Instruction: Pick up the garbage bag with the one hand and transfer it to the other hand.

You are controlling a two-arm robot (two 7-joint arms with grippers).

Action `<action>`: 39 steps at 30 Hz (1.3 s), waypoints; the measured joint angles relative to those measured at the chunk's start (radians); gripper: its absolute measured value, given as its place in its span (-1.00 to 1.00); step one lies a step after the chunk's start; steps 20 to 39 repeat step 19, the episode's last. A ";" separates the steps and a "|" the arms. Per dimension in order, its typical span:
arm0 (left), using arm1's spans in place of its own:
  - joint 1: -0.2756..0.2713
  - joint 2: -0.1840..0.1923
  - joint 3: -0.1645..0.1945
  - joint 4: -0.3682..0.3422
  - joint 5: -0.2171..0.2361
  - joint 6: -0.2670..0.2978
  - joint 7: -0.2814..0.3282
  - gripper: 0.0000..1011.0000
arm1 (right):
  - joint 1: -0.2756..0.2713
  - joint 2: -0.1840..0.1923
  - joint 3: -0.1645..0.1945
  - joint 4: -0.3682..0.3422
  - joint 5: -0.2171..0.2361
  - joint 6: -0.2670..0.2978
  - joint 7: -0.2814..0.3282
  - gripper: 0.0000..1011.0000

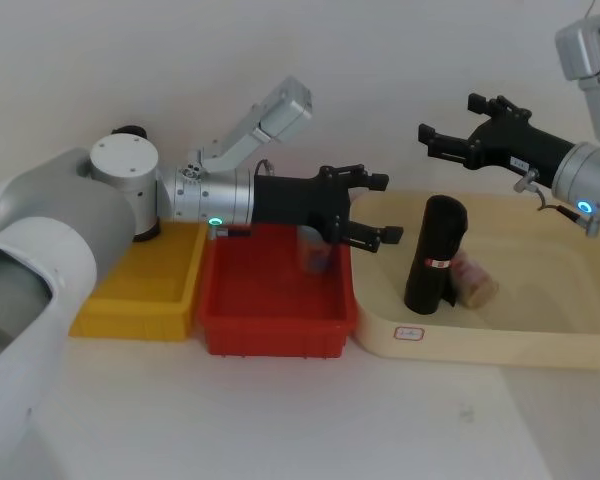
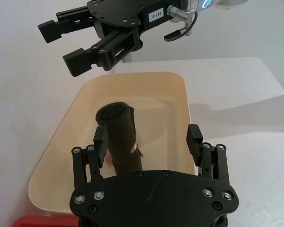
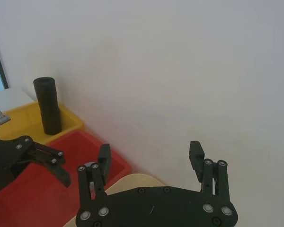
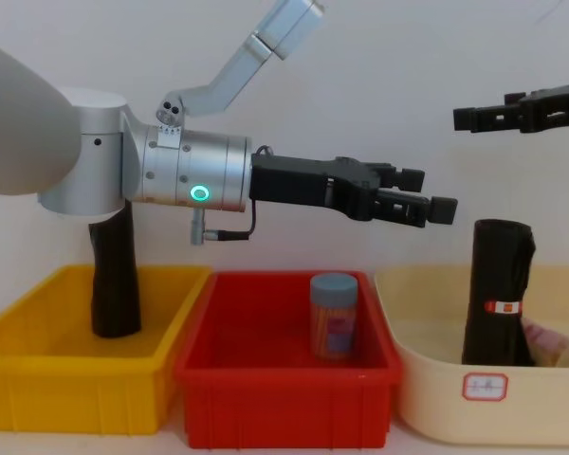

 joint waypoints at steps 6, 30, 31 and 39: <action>0.000 0.000 0.000 0.000 0.000 0.000 0.000 0.98 | 0.002 -0.001 0.000 0.003 0.000 -0.002 0.001 0.98; 0.000 0.000 0.000 0.000 0.000 0.000 0.000 0.98 | 0.003 -0.002 0.000 0.007 0.000 -0.004 0.002 0.98; 0.000 0.000 0.000 0.000 0.000 0.000 0.000 0.98 | 0.003 -0.002 0.000 0.007 0.000 -0.004 0.002 0.98; 0.000 0.000 0.000 0.000 0.000 0.000 0.000 0.98 | 0.003 -0.002 0.000 0.007 0.000 -0.004 0.002 0.98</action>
